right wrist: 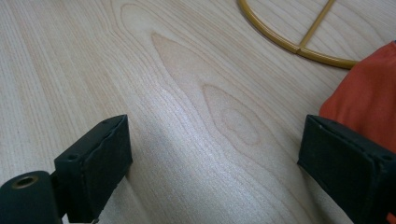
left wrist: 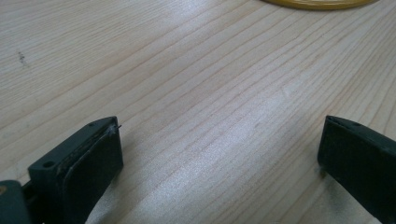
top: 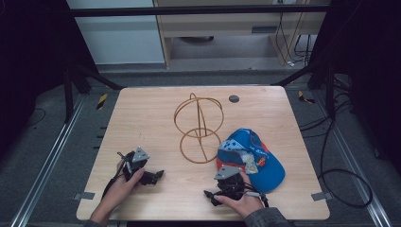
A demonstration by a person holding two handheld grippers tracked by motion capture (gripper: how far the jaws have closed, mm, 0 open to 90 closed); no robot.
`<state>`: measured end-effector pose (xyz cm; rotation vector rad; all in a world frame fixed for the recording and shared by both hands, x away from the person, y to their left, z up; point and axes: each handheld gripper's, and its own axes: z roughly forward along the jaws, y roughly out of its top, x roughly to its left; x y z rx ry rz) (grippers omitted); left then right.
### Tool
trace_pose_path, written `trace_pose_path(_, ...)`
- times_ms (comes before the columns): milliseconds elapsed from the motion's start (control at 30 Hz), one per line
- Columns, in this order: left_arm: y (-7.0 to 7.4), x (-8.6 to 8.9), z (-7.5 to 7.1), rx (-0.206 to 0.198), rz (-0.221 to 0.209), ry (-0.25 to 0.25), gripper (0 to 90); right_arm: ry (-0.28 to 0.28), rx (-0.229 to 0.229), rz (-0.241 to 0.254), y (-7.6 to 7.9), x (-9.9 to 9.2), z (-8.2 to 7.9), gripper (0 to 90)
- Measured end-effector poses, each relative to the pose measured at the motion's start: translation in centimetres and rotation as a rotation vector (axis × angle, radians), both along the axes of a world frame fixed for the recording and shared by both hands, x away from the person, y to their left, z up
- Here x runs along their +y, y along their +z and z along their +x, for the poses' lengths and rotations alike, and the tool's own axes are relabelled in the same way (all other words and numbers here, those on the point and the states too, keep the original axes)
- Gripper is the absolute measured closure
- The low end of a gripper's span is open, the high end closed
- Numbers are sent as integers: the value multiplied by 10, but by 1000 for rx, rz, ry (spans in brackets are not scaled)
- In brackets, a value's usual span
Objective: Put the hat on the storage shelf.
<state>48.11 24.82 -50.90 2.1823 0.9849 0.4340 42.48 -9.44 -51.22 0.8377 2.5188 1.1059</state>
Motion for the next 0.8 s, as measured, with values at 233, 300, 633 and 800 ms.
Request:
trace_pose_path(233, 0, 0, 0, 0, 0, 0, 0, -8, 2, -2, 0, 1, 1, 78)
trace_pose_path(300, 0, 0, 0, 0, 1, 0, 0, -16, 4, -22, 2, 3, 0, 89)
trace_pose_path(633, 0, 0, 0, -1, 2, 1, 0, -39, -49, -23, 30, -14, -6, 103)
trace_pose_path(800, 0, 0, 0, 0, 3, 1, 0, -93, -66, -1, 44, -37, -10, 136)
